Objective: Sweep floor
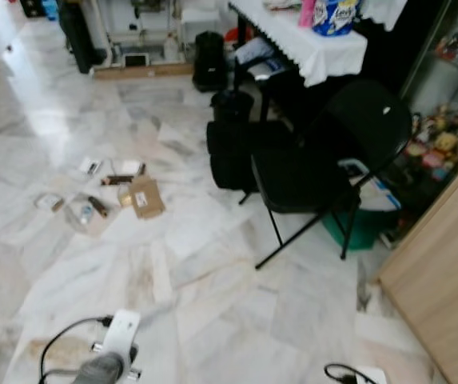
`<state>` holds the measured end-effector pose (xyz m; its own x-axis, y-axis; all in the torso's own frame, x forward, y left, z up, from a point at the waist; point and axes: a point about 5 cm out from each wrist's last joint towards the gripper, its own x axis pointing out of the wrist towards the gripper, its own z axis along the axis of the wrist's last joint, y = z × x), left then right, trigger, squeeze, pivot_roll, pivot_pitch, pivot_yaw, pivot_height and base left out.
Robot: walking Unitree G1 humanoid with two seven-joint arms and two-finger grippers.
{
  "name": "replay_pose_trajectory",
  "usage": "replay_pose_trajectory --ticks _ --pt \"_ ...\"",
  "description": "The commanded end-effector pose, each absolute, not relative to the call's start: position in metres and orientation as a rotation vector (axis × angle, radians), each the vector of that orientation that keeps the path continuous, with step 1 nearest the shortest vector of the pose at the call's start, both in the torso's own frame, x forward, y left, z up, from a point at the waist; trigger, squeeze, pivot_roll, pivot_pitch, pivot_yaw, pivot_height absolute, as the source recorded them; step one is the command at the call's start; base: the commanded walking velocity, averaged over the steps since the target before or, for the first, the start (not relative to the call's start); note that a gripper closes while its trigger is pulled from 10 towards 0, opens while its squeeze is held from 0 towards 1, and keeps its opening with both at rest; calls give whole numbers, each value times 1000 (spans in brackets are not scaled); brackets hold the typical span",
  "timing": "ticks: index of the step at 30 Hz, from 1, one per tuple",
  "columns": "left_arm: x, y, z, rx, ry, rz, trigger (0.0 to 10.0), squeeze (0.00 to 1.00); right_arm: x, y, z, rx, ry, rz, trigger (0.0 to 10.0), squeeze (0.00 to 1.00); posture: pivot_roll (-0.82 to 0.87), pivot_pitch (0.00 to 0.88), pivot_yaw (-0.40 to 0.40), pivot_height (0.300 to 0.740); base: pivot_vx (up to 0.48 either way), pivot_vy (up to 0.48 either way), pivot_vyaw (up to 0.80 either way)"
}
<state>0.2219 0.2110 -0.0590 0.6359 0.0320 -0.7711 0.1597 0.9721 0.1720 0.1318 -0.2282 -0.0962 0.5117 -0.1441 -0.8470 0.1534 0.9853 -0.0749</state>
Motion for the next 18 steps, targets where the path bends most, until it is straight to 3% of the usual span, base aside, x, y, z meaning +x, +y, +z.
replay_pose_trajectory --ticks 1,18 --pt "219 209 -61 193 890 -63 10000 0 122 -229 -100 30 1046 -198 10000 0 -8 56 -28 740 0 0 0" --pt "215 220 -61 180 897 -12 10000 0 118 -218 -103 32 1073 -156 10000 0 12 84 -15 740 0 0 753"
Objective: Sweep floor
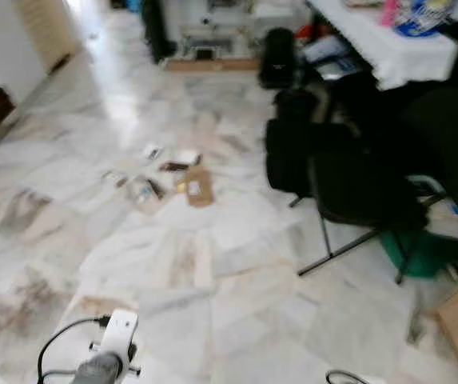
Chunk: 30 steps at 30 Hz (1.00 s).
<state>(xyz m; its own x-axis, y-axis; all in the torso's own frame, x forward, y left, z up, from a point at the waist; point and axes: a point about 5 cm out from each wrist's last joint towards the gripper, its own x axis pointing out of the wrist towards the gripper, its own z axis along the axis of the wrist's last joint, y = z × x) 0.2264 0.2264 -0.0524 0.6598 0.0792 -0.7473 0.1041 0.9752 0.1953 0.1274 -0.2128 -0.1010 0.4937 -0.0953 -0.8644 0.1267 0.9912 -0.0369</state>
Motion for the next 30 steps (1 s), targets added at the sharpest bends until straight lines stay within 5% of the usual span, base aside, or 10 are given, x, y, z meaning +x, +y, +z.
replay_pose_trajectory --ticks 1,11,30 --pt "215 221 -61 179 897 -10 10000 0 118 -218 -103 32 1073 -157 10000 0 11 77 -13 740 0 0 800" --pt "216 223 -60 168 888 5 10000 0 117 -216 -103 33 1067 -153 10000 0 12 55 -8 740 0 0 781" --pt "223 225 -56 164 867 49 10000 0 116 -217 -104 59 1084 -170 10000 0 9 33 3 740 51 0 0"
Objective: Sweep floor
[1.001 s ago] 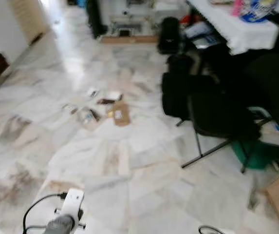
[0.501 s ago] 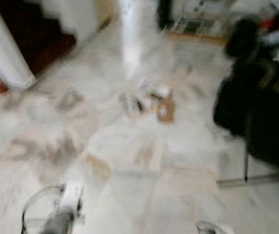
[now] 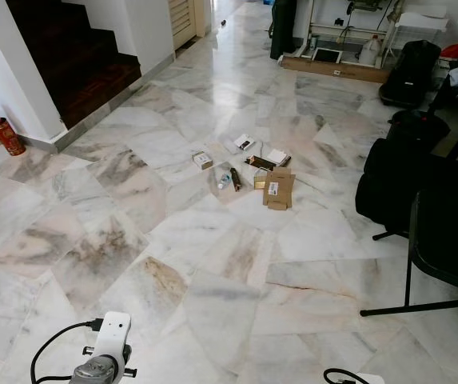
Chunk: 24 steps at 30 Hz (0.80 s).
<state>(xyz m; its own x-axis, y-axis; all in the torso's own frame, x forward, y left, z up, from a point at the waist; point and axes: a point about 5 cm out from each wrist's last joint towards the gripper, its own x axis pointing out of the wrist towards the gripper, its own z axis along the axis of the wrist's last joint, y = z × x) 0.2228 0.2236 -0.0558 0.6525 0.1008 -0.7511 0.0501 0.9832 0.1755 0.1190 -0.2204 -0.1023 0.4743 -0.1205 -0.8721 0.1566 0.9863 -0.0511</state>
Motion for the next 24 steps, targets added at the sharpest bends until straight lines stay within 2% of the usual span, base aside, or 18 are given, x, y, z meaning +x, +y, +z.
replay_pose_trajectory --ticks 1,6,11,24 --pt "223 225 -55 164 866 49 10000 0 117 -217 -104 59 1085 -170 10000 0 9 36 3 740 247 0 0" --pt "224 227 -55 163 862 62 10000 0 117 -216 -104 51 1088 -160 10000 0 6 50 4 740 260 0 0" --pt "221 228 -56 164 866 71 10000 0 111 -216 -106 36 1106 -148 10000 0 10 57 2 740 308 0 698" --pt "219 230 -57 164 872 76 10000 0 102 -223 -107 55 1117 -165 10000 0 12 69 -4 740 322 0 0"
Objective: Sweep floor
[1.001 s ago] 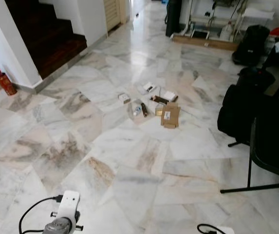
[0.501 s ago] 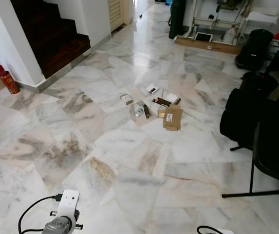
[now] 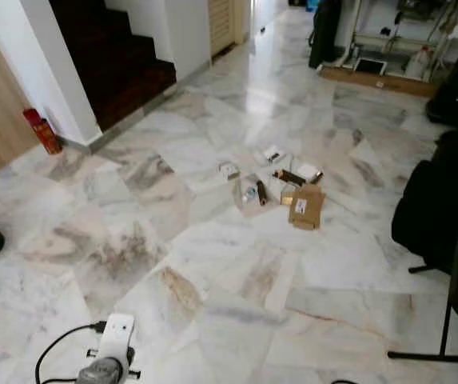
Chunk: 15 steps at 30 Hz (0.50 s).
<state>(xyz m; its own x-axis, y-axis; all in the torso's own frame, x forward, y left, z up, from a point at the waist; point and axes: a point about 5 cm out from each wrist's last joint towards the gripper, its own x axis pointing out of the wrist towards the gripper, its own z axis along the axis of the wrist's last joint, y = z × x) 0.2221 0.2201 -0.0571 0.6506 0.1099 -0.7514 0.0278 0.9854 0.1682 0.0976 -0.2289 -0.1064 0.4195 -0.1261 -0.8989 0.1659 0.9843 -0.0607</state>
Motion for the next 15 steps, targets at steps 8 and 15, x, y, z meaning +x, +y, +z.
replay_pose_trajectory --ticks 8,15 --pt "219 229 -57 163 870 74 10000 0 104 -218 -107 44 1122 -138 10000 0 11 70 -6 740 323 0 0" --pt "220 229 -57 158 868 75 10000 0 112 -199 -109 86 1118 -115 10000 0 12 73 -6 740 327 0 457"
